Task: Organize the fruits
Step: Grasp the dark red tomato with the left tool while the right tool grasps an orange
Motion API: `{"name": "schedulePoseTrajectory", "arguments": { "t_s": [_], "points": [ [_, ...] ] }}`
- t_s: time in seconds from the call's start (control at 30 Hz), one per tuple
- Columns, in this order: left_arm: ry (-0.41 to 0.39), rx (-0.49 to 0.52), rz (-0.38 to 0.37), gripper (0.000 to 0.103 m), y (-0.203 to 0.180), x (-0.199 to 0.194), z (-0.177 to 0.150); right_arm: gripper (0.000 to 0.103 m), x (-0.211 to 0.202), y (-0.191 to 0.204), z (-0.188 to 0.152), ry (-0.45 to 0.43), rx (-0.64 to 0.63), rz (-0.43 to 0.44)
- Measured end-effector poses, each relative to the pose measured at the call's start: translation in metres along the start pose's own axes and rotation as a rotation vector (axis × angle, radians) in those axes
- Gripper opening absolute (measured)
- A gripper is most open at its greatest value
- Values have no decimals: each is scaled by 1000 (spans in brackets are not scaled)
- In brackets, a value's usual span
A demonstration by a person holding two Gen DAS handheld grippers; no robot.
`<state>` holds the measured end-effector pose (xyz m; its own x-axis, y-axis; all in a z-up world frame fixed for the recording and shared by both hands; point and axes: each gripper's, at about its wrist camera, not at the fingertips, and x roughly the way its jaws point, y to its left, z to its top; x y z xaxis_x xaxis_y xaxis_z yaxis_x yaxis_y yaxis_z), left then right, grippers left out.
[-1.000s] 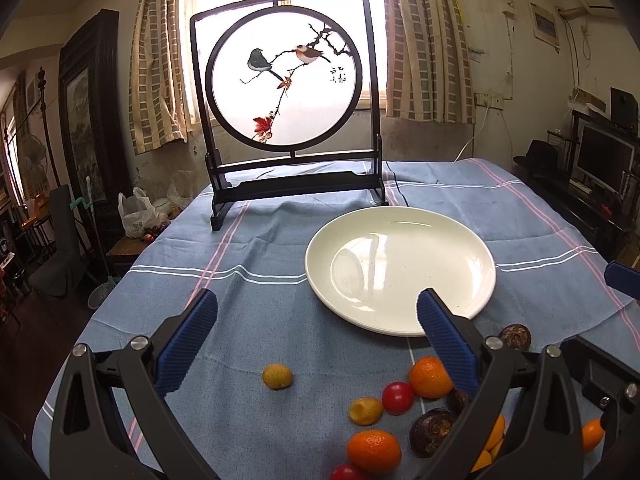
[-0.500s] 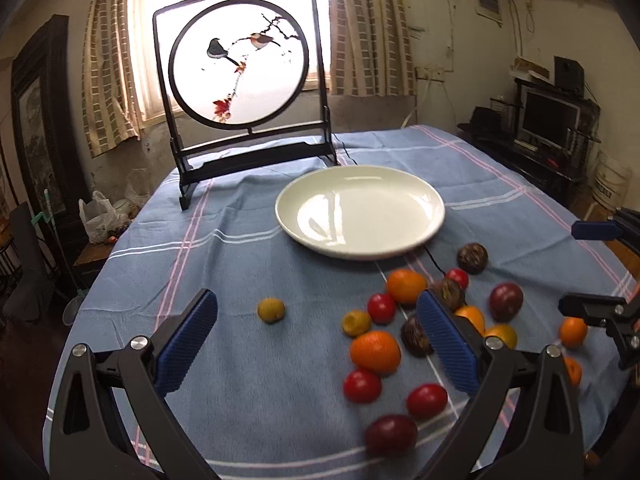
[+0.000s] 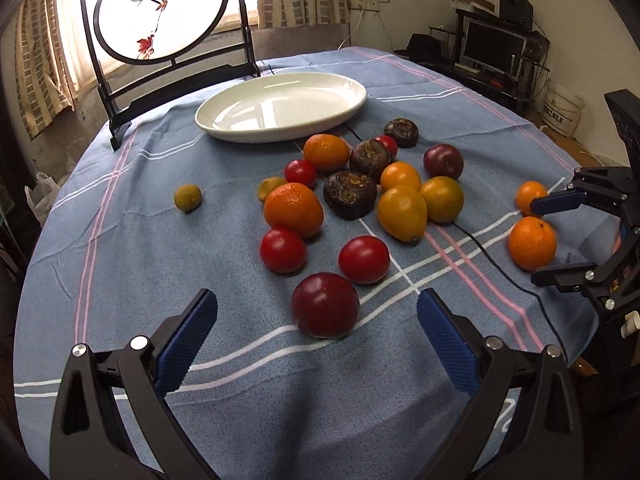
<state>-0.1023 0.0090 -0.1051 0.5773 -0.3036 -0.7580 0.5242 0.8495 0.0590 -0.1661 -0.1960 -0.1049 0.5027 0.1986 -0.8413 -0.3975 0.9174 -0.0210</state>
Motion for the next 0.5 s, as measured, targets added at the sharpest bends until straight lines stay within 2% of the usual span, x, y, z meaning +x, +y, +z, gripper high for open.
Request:
{"name": "schedulePoseTrajectory", "arguments": {
  "t_s": [0.1, 0.23, 0.3, 0.37, 0.4, 0.43, 0.5],
  "points": [
    [42, -15, -23, 98, 2, 8, 1, 45, 5, 0, 0, 21, -9, 34],
    [66, -28, -35, 98, 4, 15, 3, 44, 4, -1, 0, 9, -1, 43],
    [80, -32, -38, 94, 5, 19, 5, 44, 2, -2, 0, 8, -6, 41],
    [116, -36, -59, 71, 7, 23, 5, 44, 1, -3, 2, 4, 3, 40],
    [139, -42, -60, 67, 8, 27, 5, 44, 1, -4, 2, 4, 4, 44],
    [154, -50, -57, 58, 10, 30, 4, 44, 0, -4, 3, 1, 0, 40],
    [148, -54, -59, 48, 11, 30, 6, 44, -2, -4, 4, -2, -3, 45]
  ]
}}
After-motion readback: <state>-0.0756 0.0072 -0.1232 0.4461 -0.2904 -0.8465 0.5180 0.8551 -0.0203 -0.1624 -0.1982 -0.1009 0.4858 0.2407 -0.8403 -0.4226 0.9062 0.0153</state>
